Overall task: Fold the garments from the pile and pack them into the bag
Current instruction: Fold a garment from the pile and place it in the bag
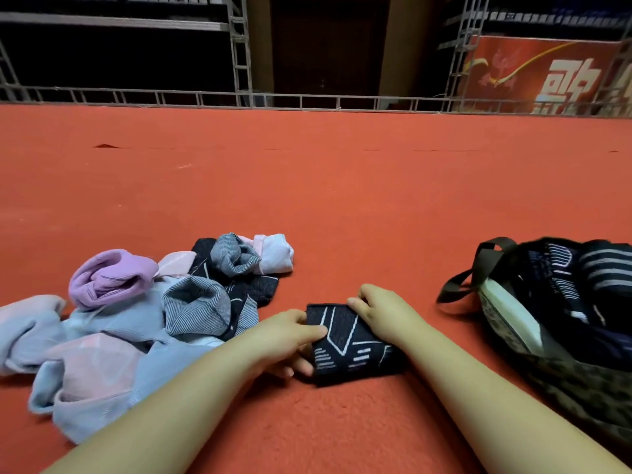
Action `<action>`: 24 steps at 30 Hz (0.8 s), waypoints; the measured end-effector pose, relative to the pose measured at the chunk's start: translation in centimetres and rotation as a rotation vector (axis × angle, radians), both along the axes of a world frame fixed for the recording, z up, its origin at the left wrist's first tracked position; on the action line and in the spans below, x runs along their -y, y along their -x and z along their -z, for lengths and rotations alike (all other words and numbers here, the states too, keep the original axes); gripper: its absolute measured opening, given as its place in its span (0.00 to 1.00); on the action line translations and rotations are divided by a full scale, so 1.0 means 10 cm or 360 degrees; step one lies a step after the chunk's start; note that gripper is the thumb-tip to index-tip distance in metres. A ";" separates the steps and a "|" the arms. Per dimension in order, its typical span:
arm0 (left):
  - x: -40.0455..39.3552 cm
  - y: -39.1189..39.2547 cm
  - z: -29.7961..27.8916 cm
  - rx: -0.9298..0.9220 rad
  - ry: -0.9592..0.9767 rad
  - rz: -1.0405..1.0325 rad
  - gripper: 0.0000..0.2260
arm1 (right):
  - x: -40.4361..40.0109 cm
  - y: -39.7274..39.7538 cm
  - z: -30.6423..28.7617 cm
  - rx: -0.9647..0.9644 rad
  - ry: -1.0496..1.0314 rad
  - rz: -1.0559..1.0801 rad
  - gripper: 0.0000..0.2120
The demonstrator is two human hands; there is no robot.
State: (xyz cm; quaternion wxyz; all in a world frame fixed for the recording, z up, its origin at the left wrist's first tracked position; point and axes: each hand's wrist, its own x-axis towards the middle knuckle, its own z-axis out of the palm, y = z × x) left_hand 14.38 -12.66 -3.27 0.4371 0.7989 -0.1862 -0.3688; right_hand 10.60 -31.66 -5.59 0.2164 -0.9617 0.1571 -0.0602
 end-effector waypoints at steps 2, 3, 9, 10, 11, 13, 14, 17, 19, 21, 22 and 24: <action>0.01 -0.04 0.09 0.0144 0.0003 -0.0060 0.14 | 0.00 -0.09 0.07 -0.0086 0.0156 0.0020 0.13; 0.01 -0.06 0.13 0.0287 0.0000 -0.0085 0.18 | -0.01 -0.11 0.09 -0.0087 0.0200 0.0028 0.13; 0.02 0.00 0.19 0.1311 -0.0076 0.0440 0.25 | 0.05 -0.09 0.14 0.0212 -0.0236 0.0236 0.13; 0.03 0.02 0.21 0.1295 -0.0127 0.0629 0.28 | 0.08 -0.06 0.15 0.0264 -0.0359 0.0269 0.13; 0.03 0.03 0.25 0.1291 -0.0206 0.0786 0.31 | 0.11 0.00 0.16 0.0316 -0.0449 0.0286 0.12; 0.01 0.00 0.34 0.1348 -0.0281 0.0905 0.34 | 0.15 0.14 0.17 0.0385 -0.0572 0.0277 0.11; -0.01 -0.02 0.37 0.1383 -0.0274 0.0884 0.33 | 0.16 0.23 0.16 0.0389 -0.0622 0.0233 0.11; -0.05 -0.08 0.42 0.1375 -0.0146 0.0752 0.25 | 0.15 0.46 0.01 0.0273 -0.0669 -0.0166 0.12; -0.08 -0.10 0.44 0.1312 -0.0017 0.0693 0.26 | 0.15 0.53 -0.08 0.0114 -0.0500 -0.0477 0.17; -0.10 -0.11 0.43 0.1283 0.0066 0.0671 0.29 | 0.10 0.53 -0.13 -0.0057 -0.0242 -0.0685 0.22; -0.10 -0.12 0.43 0.1295 0.0099 0.0650 0.29 | 0.08 0.52 -0.13 -0.0092 -0.0145 -0.0737 0.24; -0.10 -0.12 0.41 0.1321 0.0174 0.0591 0.29 | 0.04 0.52 -0.16 -0.0062 -0.0083 -0.0747 0.20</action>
